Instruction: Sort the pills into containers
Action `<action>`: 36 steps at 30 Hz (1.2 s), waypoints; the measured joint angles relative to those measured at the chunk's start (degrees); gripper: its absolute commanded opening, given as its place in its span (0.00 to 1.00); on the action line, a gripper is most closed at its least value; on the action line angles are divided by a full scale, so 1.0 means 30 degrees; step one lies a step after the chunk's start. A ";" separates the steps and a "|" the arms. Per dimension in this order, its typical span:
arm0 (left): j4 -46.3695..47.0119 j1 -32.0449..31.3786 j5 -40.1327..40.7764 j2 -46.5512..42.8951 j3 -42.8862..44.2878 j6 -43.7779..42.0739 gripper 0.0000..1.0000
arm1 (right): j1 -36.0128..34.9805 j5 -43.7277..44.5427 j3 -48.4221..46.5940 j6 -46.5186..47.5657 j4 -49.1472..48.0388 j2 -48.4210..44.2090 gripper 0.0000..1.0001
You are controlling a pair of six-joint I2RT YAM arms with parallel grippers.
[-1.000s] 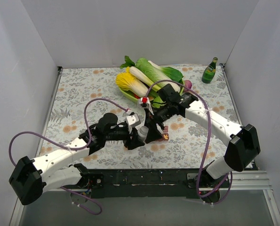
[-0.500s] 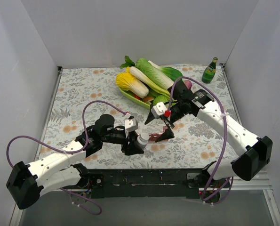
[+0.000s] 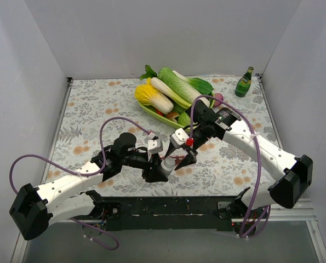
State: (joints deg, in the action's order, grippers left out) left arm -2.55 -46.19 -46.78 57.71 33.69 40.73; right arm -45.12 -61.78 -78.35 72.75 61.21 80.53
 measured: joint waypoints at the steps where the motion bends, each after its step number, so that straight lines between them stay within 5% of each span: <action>1: -0.0015 0.0000 -0.0029 0.0000 0.0000 0.0000 0.00 | -0.0022 0.0095 0.0000 -0.0168 -0.0146 0.0015 0.57; 14: -0.0138 -0.0007 0.0561 -0.0015 0.0000 0.0087 0.00 | -0.0255 0.1428 0.0124 -0.3876 -0.2433 0.0080 0.35; 18: -0.0146 -0.0007 0.2266 -0.0219 -0.0044 0.0182 0.00 | -0.0248 0.2659 0.0175 -0.7344 -0.3861 0.0131 0.20; 22: 0.0058 -0.0007 0.4575 -0.0678 -0.0597 0.0459 0.00 | -0.0255 0.4488 0.0933 -1.2058 -0.6404 0.0182 0.20; 23: 0.0124 -0.0015 0.5115 -0.0699 -0.0787 0.0510 0.00 | -0.0255 0.4903 0.1297 -1.3121 -0.7096 0.0168 0.21; 29: 0.0794 -0.0022 0.6295 -0.0583 -0.1486 0.0714 0.00 | -0.0124 0.5370 0.2200 -1.6524 -0.8830 0.0197 0.71; 36: 0.2433 0.0000 0.5741 -0.1137 -0.2004 0.0546 0.00 | 0.1654 0.2463 0.0372 -1.4943 -0.6594 0.0284 0.84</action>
State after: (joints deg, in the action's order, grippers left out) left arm 4.75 -46.19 -29.56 54.30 27.68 42.37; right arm -40.16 -54.39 -77.23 27.92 41.43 81.38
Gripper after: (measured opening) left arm 0.513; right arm 0.812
